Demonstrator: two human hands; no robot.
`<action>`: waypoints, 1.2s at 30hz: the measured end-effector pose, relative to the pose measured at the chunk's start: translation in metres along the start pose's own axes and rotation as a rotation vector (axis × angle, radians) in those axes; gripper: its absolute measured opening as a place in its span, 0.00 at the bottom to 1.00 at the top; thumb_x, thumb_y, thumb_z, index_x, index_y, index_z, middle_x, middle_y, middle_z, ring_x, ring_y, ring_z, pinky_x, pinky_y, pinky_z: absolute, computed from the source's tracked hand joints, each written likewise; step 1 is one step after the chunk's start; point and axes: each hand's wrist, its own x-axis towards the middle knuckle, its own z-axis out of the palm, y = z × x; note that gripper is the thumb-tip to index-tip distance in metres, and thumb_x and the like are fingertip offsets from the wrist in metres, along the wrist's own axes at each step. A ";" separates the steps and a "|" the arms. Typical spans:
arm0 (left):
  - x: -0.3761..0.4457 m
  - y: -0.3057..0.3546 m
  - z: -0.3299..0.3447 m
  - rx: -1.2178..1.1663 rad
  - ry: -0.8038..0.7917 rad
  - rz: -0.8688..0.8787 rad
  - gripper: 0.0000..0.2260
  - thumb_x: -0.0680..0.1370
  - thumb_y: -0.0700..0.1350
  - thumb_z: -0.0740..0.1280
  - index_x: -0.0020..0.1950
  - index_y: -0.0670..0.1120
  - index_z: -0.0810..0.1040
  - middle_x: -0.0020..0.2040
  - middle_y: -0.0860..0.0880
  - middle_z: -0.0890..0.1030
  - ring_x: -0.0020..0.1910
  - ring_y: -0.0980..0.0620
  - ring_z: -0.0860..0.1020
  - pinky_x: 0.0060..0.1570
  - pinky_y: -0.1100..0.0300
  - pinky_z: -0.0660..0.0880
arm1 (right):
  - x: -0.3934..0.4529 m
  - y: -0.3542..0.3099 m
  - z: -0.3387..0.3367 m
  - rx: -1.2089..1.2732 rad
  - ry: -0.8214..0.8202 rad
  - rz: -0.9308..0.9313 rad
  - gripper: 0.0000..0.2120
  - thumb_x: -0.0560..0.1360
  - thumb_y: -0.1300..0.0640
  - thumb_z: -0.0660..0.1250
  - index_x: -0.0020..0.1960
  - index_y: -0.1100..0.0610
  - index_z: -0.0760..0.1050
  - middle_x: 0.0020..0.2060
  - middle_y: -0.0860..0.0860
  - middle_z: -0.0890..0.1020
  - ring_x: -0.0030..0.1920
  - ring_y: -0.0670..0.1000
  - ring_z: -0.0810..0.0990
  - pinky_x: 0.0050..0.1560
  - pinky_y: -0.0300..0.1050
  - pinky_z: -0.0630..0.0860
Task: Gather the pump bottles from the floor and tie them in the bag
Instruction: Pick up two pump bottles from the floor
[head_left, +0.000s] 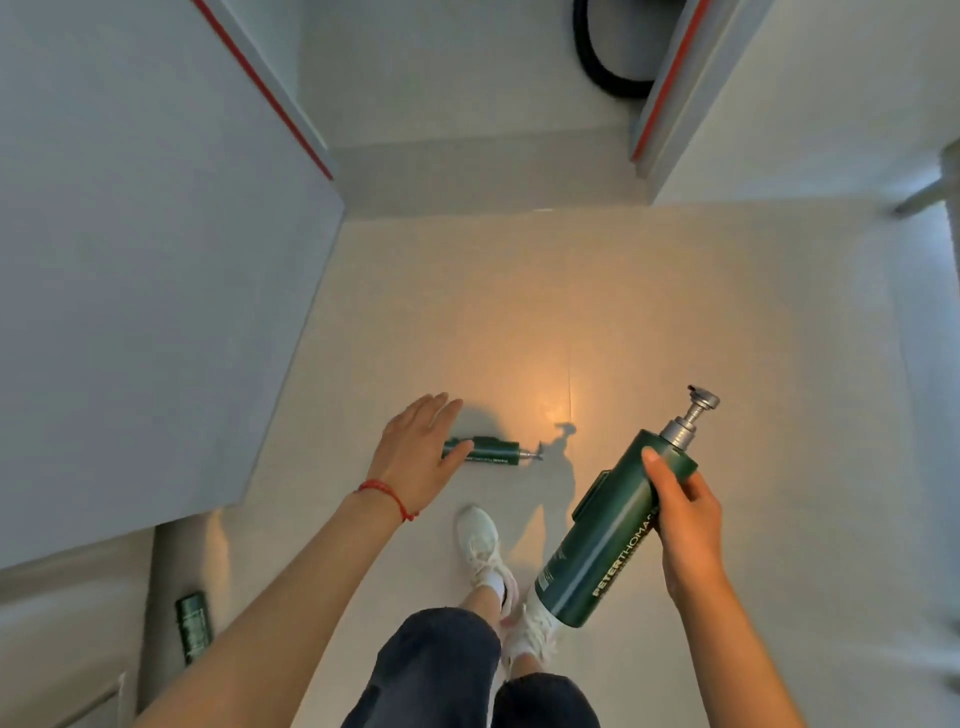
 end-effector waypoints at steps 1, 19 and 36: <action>0.009 0.000 0.011 0.001 -0.020 0.003 0.24 0.79 0.52 0.57 0.72 0.45 0.58 0.74 0.44 0.60 0.73 0.47 0.57 0.71 0.54 0.54 | 0.006 0.012 -0.006 0.007 0.019 0.002 0.09 0.69 0.48 0.70 0.46 0.49 0.76 0.42 0.52 0.80 0.43 0.50 0.79 0.41 0.42 0.75; 0.226 -0.100 0.299 0.056 -0.448 0.024 0.23 0.76 0.54 0.62 0.69 0.48 0.65 0.70 0.43 0.68 0.68 0.45 0.65 0.66 0.52 0.61 | 0.169 0.307 0.013 0.201 0.303 0.172 0.07 0.69 0.49 0.70 0.45 0.49 0.76 0.40 0.52 0.81 0.39 0.49 0.81 0.34 0.35 0.75; 0.309 -0.144 0.461 0.219 -0.483 0.272 0.21 0.62 0.52 0.75 0.50 0.48 0.75 0.49 0.44 0.79 0.44 0.47 0.74 0.42 0.60 0.67 | 0.232 0.446 0.033 0.202 0.298 0.207 0.16 0.64 0.44 0.70 0.46 0.53 0.76 0.44 0.59 0.82 0.44 0.58 0.82 0.46 0.50 0.78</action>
